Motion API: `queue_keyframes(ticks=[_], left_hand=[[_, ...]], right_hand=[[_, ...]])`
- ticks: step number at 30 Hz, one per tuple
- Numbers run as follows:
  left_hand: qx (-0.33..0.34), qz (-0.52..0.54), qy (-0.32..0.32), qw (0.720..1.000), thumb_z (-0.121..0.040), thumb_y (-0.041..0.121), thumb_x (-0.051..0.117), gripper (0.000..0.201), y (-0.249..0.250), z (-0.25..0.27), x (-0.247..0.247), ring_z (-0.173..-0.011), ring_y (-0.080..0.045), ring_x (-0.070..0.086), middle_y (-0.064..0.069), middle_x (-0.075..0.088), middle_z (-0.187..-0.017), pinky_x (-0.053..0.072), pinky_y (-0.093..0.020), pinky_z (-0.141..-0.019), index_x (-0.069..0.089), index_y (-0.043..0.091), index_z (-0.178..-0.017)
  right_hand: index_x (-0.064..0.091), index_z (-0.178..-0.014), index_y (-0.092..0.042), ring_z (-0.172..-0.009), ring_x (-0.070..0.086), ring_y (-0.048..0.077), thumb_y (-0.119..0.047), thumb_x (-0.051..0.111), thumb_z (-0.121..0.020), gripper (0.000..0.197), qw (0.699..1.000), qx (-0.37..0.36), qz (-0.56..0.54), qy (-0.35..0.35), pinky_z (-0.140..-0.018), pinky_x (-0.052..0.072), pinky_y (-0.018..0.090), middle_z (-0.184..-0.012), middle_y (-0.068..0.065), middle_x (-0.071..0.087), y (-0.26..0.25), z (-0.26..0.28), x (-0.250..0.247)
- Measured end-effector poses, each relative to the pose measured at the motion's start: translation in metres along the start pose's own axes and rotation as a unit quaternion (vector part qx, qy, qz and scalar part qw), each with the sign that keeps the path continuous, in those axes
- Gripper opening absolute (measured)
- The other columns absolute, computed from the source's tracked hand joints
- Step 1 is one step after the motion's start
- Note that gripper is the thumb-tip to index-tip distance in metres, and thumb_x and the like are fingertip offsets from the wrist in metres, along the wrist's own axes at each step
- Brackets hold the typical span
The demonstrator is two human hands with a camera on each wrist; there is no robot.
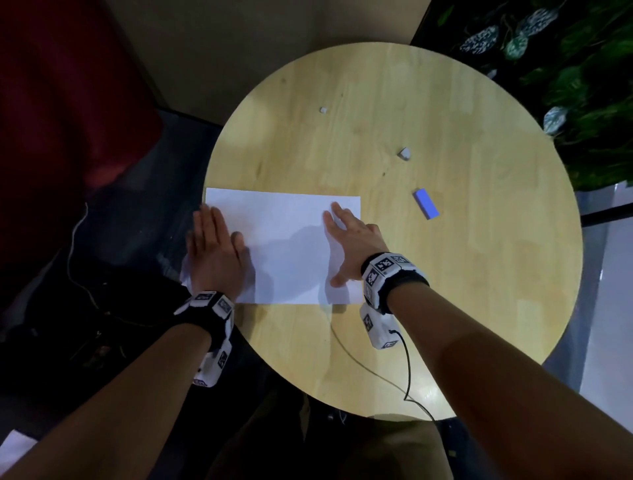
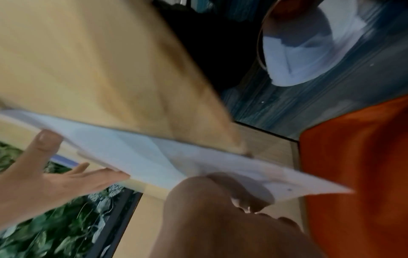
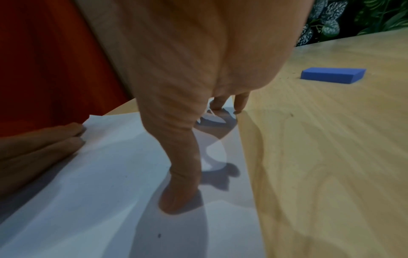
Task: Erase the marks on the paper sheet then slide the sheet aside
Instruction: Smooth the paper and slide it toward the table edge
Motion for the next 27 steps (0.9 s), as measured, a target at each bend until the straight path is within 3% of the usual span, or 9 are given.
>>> queue_keyframes(ticks=[2, 5, 12, 14, 18, 20, 23, 25, 27], left_hand=[[0.093, 0.001, 0.036, 0.995, -0.106, 0.027, 0.033, 0.058, 0.036, -0.003, -0.002, -0.151, -0.034, 0.025, -0.022, 0.025, -0.163, 0.029, -0.048, -0.117, 0.026, -0.005, -0.154], [0.237, 0.023, -0.011, 0.971, -0.107, 0.032, 0.032, 0.056, 0.083, 0.002, 0.014, -0.151, -0.025, 0.029, -0.010, 0.027, -0.164, 0.030, -0.045, -0.118, 0.033, 0.005, -0.156], [0.064, 0.008, -0.022, 0.998, -0.106, 0.040, 0.022, 0.065, 0.010, -0.037, 0.022, -0.150, -0.031, 0.029, -0.018, 0.025, -0.163, 0.025, -0.051, -0.118, 0.029, -0.002, -0.155], [0.099, 0.008, -0.035, 0.994, -0.105, 0.040, 0.024, 0.066, 0.031, -0.046, 0.021, -0.152, -0.028, 0.024, -0.016, 0.021, -0.165, 0.021, -0.049, -0.120, 0.027, -0.001, -0.156], [0.244, 0.029, -0.082, 0.966, -0.104, 0.048, 0.023, 0.065, 0.085, -0.038, 0.034, -0.154, -0.021, 0.019, -0.004, 0.016, -0.168, 0.024, -0.047, -0.120, 0.025, 0.014, -0.160], [0.155, 0.010, -0.085, 0.984, -0.104, 0.045, 0.018, 0.065, 0.061, -0.046, 0.037, -0.155, -0.022, 0.015, -0.006, 0.012, -0.168, 0.020, -0.046, -0.121, 0.019, 0.012, -0.161], [-0.022, -0.020, -0.027, 0.999, -0.106, 0.040, 0.016, 0.067, 0.017, -0.052, 0.023, -0.154, -0.029, 0.017, -0.018, 0.013, -0.167, 0.020, -0.051, -0.121, 0.015, -0.001, -0.158], [0.022, 0.001, 0.017, 1.000, -0.107, 0.038, 0.022, 0.065, 0.037, -0.050, 0.013, -0.152, -0.032, 0.022, -0.020, 0.019, -0.165, 0.021, -0.051, -0.120, 0.019, -0.003, -0.157], [0.154, 0.061, -0.013, 0.986, -0.107, 0.038, 0.028, 0.062, 0.077, -0.039, 0.022, -0.154, -0.027, 0.017, -0.013, 0.017, -0.167, 0.016, -0.046, -0.122, 0.022, 0.005, -0.159]], right_hand=[[-0.011, -0.151, -0.025, -0.146, -0.011, 0.014, -0.049, 0.085, -0.057, 0.137, 1.000, 0.001, -0.001, 0.000, -0.115, 0.014, 0.041, -0.157, -0.004, -0.025, -0.001, 0.000, 0.000], [-0.011, -0.151, -0.024, -0.147, -0.010, 0.015, -0.048, 0.085, -0.057, 0.137, 1.000, 0.003, 0.001, 0.006, -0.115, 0.016, 0.041, -0.158, -0.003, -0.023, -0.002, 0.001, 0.000], [-0.010, -0.151, -0.023, -0.146, -0.011, 0.015, -0.051, 0.083, -0.058, 0.135, 1.000, -0.008, 0.019, 0.001, -0.114, 0.015, 0.041, -0.157, -0.002, -0.025, 0.000, 0.000, -0.004], [-0.009, -0.152, -0.020, -0.147, -0.009, 0.017, -0.051, 0.084, -0.057, 0.136, 0.999, 0.000, 0.035, -0.003, -0.114, 0.016, 0.041, -0.157, 0.000, -0.024, 0.005, -0.009, -0.014], [-0.011, -0.152, -0.018, -0.147, -0.008, 0.017, -0.046, 0.087, -0.058, 0.139, 0.997, 0.014, 0.067, -0.020, -0.115, 0.018, 0.041, -0.157, 0.002, -0.024, 0.012, -0.030, -0.036], [-0.012, -0.151, -0.017, -0.147, -0.009, 0.017, -0.044, 0.087, -0.057, 0.140, 0.997, 0.008, 0.068, -0.032, -0.115, 0.017, 0.041, -0.157, 0.002, -0.025, 0.012, -0.032, -0.037], [-0.011, -0.151, -0.016, -0.147, -0.007, 0.018, -0.042, 0.089, -0.056, 0.140, 0.997, 0.011, 0.066, -0.025, -0.114, 0.019, 0.041, -0.158, 0.003, -0.024, 0.012, -0.030, -0.036], [-0.010, -0.151, -0.015, -0.147, -0.006, 0.020, -0.040, 0.089, -0.056, 0.140, 0.998, 0.006, 0.066, -0.020, -0.113, 0.019, 0.041, -0.158, 0.004, -0.023, 0.008, -0.030, -0.035], [-0.009, -0.152, -0.015, -0.147, -0.007, 0.019, -0.038, 0.090, -0.056, 0.139, 0.998, -0.005, 0.061, -0.016, -0.113, 0.020, 0.040, -0.158, 0.004, -0.023, 0.002, -0.029, -0.032]])
Point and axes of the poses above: each hand's wrist, its own z-axis away from the middle knuckle, its own x-axis out of the palm, y = z × x, the point moved 8 cm from there along -z, towards the middle knuckle
